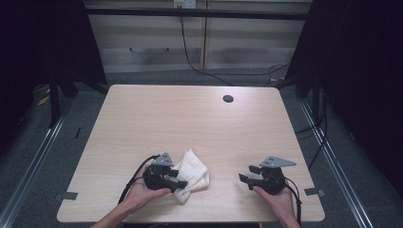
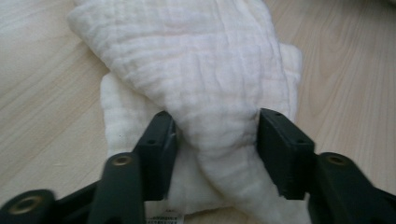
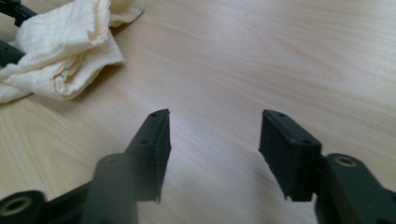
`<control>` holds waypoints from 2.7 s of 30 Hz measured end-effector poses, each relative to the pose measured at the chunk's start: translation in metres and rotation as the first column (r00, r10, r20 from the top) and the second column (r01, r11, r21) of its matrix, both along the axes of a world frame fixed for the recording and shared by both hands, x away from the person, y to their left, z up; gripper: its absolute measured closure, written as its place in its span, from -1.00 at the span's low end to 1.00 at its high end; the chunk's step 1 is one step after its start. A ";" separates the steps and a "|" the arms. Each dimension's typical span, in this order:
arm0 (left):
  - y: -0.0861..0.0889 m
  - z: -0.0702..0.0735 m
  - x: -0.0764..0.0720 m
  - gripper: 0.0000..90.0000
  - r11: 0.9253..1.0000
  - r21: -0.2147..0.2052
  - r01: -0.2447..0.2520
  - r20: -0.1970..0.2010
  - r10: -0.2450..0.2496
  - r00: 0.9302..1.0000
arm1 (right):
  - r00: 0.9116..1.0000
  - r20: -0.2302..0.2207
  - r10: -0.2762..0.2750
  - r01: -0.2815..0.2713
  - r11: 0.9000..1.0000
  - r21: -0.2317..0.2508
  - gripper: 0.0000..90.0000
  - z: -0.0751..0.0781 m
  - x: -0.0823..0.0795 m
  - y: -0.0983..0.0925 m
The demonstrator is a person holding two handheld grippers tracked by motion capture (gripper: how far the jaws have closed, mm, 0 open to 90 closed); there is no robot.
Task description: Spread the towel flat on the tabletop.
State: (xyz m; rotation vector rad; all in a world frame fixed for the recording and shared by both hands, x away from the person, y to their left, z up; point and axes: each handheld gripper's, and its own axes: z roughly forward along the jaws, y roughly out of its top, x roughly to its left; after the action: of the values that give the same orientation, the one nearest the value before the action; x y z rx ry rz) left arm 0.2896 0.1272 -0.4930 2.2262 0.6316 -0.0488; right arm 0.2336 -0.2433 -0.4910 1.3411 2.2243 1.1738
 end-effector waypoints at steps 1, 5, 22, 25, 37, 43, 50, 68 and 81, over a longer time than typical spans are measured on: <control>0.001 0.001 0.000 -0.08 1.000 -0.011 -0.005 0.001 0.005 1.000 | 1.000 0.000 -0.001 0.001 1.000 -0.006 0.02 0.001 0.001 0.002; 0.013 0.013 0.002 -0.28 0.998 -0.067 -0.017 0.013 0.018 1.000 | 0.999 0.001 0.036 -0.036 0.999 -0.002 0.02 0.008 0.008 0.011; 0.034 0.005 0.024 0.34 0.997 0.001 -0.072 0.023 0.072 0.997 | 0.982 0.013 0.189 -0.189 0.982 0.007 0.20 0.022 0.078 0.078; 0.027 0.001 0.022 0.55 0.998 0.027 -0.062 0.046 0.060 0.997 | 0.977 0.007 0.213 -0.213 0.977 0.014 0.34 0.021 0.096 0.097; 0.022 -0.005 0.024 0.72 0.996 0.073 -0.055 0.068 0.050 0.996 | 0.955 -0.018 0.297 -0.295 0.953 0.070 0.50 0.019 0.124 0.133; 0.022 -0.005 0.024 0.71 0.996 0.068 -0.061 0.070 0.056 0.996 | 0.952 -0.059 0.299 -0.296 0.954 0.052 0.39 0.007 0.132 0.144; 0.023 -0.006 0.024 0.70 0.996 0.061 -0.060 0.064 0.056 0.996 | 0.941 -0.121 0.316 -0.312 0.949 0.048 0.35 -0.010 0.130 0.152; 0.053 0.006 0.036 -0.10 0.979 -0.051 -0.197 0.014 0.198 0.980 | 0.957 0.033 0.288 -0.290 0.951 0.111 0.99 0.041 0.126 0.134; 0.074 0.009 0.046 -0.38 0.949 -0.066 -0.308 0.019 0.309 0.951 | 0.956 0.189 0.224 -0.250 0.960 0.124 1.00 0.116 0.128 0.109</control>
State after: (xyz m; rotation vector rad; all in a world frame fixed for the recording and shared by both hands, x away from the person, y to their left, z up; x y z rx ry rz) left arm 0.3354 0.2012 -0.4842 2.0406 0.9425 0.1214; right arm 0.3616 -0.1341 -0.3752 0.9945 2.2551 1.5027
